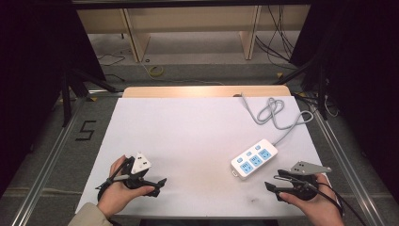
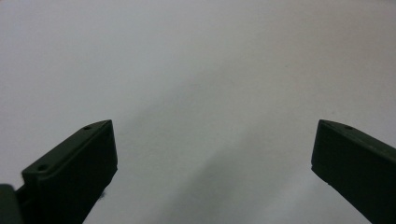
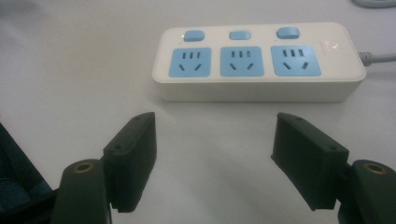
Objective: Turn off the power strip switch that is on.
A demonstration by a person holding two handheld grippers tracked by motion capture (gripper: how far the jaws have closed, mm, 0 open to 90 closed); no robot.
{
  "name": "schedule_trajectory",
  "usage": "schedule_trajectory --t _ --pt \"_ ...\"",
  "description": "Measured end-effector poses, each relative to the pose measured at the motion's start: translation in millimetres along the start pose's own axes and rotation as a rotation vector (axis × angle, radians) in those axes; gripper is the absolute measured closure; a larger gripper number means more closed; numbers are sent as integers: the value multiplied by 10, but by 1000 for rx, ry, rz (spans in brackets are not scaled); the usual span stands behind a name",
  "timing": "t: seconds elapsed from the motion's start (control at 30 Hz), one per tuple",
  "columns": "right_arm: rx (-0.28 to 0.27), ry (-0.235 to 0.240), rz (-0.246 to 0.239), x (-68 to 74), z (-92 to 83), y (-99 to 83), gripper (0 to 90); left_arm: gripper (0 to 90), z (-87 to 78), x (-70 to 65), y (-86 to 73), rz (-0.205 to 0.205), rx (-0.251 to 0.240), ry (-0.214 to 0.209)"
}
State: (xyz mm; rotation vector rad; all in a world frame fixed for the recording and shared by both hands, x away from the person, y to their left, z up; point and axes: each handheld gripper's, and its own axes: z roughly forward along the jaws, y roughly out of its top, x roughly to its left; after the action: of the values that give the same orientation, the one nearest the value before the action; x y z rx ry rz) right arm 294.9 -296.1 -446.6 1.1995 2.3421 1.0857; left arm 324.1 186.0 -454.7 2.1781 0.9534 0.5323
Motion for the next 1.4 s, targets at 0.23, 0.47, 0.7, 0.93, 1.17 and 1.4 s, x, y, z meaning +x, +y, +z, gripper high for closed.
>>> schedule_trajectory --t 0.23,0.47,0.7,0.93,1.17,1.4 --pt "10 -42 -4 -2 -31 14 365 0 -9 8 -20 4 -1 1" --pt "23 -34 -10 5 1 14 371 1 27 -13 -19 5 9 -4" --pt "-2 -50 -15 -31 -17 59 406 5 25 1 -10 9 6 5" --pt "-21 -73 -44 -93 18 184 535 8 29 -6 -6 14 6 4" --pt "-19 -96 -58 -163 97 313 670 9 33 -11 2 18 6 2" --pt "-22 -103 -61 -164 139 400 752 10 35 -13 2 21 3 3"
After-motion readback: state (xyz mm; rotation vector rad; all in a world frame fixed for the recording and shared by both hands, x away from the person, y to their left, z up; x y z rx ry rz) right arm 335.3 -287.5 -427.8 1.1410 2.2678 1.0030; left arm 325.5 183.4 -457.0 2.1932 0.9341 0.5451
